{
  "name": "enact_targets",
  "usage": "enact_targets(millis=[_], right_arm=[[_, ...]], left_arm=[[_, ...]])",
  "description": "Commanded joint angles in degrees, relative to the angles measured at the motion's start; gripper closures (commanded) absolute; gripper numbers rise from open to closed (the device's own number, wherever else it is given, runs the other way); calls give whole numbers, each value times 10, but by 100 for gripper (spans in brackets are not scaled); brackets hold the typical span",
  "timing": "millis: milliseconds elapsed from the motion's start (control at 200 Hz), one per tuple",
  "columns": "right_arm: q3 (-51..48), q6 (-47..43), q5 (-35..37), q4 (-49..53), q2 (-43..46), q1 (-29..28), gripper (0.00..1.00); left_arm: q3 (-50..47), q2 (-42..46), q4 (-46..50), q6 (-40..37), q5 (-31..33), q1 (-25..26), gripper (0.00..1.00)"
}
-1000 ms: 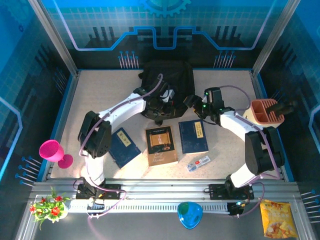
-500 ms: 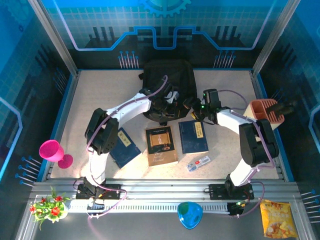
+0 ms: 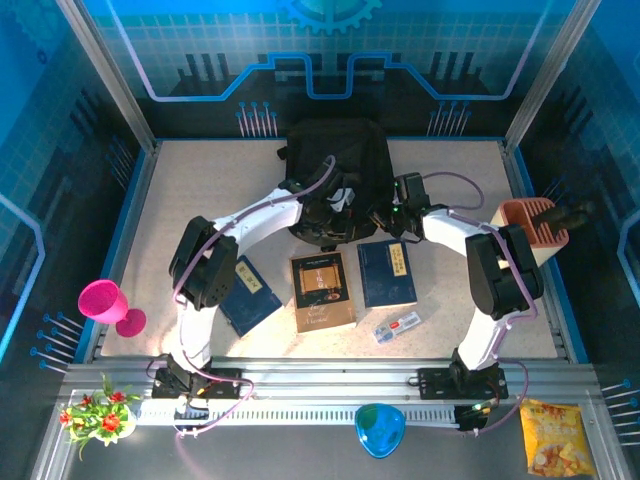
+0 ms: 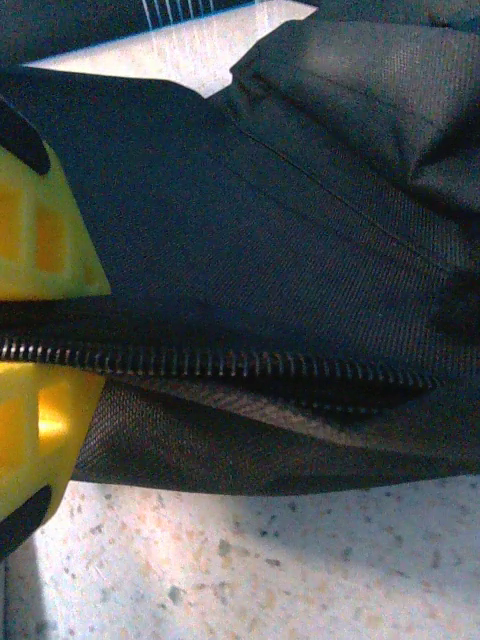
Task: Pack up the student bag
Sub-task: Unzip the student bag at the top-center of the table.
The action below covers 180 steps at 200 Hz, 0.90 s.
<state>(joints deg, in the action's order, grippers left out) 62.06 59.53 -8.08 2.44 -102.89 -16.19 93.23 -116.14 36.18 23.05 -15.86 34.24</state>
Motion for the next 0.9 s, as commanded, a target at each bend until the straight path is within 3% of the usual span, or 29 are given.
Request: enact_targets(millis=[0, 320, 610, 755, 895], right_arm=[[14, -45, 55, 35, -2, -4, 83], [65, -112, 48, 57, -23, -5, 83], [168, -186, -30, 79, -85, -2, 78], [182, -207, -25, 101, -79, 13, 65], [147, -200, -9, 139, -19, 20, 45]], left_arm=[[-44, 53, 37, -27, 47, -13, 100], [-157, 130, 24, -31, 57, -65, 100], [-135, 121, -3, -52, 3, -30, 100], [-80, 84, -7, -48, -20, -8, 100], [-24, 54, 8, -49, -6, -7, 100]])
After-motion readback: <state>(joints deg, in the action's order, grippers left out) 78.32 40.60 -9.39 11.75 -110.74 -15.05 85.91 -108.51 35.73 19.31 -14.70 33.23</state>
